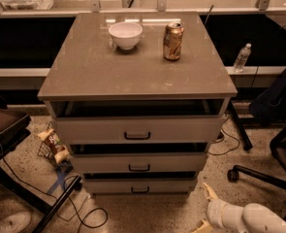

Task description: Open bottom drawer

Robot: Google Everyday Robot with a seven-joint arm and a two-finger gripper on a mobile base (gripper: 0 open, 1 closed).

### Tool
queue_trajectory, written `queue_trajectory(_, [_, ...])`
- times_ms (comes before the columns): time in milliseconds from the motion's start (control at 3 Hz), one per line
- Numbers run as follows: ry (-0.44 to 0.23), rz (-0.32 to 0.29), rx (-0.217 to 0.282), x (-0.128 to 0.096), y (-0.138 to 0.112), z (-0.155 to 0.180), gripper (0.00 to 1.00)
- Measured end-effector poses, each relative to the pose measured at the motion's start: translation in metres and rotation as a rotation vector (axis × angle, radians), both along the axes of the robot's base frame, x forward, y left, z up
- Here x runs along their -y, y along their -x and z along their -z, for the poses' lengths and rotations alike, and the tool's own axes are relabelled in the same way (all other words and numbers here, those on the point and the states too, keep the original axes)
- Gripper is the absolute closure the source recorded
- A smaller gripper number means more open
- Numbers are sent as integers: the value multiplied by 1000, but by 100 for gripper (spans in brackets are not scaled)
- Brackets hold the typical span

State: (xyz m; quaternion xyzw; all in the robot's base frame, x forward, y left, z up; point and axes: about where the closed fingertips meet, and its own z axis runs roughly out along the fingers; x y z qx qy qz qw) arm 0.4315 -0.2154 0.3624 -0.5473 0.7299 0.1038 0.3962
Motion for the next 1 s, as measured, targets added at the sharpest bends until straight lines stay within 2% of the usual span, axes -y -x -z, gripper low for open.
queue_trajectory(333, [43,-15,-9,-13,-4,9,0])
queue_trajectory(667, [87,-59,-3,-39,-21,32,0])
queue_trajectory(1000, [85,-102,1,-64,-40,58,0])
